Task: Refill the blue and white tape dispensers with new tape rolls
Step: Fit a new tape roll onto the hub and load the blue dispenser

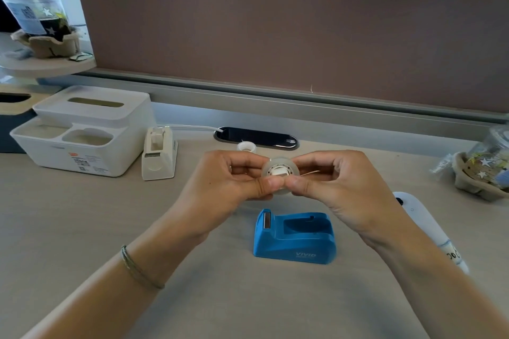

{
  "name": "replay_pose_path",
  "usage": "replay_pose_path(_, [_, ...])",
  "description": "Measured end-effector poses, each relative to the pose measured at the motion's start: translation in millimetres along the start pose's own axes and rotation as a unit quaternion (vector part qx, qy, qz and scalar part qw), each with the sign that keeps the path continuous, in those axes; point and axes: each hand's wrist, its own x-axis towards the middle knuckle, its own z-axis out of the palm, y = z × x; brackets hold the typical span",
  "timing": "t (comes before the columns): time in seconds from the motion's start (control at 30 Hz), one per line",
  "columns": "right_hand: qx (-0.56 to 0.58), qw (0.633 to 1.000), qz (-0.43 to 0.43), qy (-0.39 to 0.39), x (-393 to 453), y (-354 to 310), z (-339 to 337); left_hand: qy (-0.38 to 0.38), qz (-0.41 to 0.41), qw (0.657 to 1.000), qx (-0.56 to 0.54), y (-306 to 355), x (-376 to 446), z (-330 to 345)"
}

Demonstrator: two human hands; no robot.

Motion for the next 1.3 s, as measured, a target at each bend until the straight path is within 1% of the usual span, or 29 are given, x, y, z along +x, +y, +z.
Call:
replay_pose_path(0.27, [0.007,1.0,-0.017,0.016,-1,1,2,0.015,0.025,0.999,0.023,3,-2,0])
replay_pose_path(0.47, [-0.011,0.999,-0.032,0.039,-1,2,4,0.041,0.037,0.997,0.044,5,-4,4])
replay_pose_path(0.77, [0.005,0.997,-0.056,0.062,-5,-2,10,0.076,0.05,0.992,0.083,2,-6,7])
replay_pose_path(1.07, [-0.008,0.994,-0.071,0.076,-6,0,12,0.1,0.065,0.989,0.088,1,-8,12])
replay_pose_path(1.23, [-0.024,0.994,-0.069,0.078,-5,2,14,0.097,0.058,0.989,0.091,1,-8,13])
replay_pose_path(1.3, [-0.011,0.995,-0.065,0.074,-5,1,13,0.061,0.035,0.994,0.079,2,-4,6])
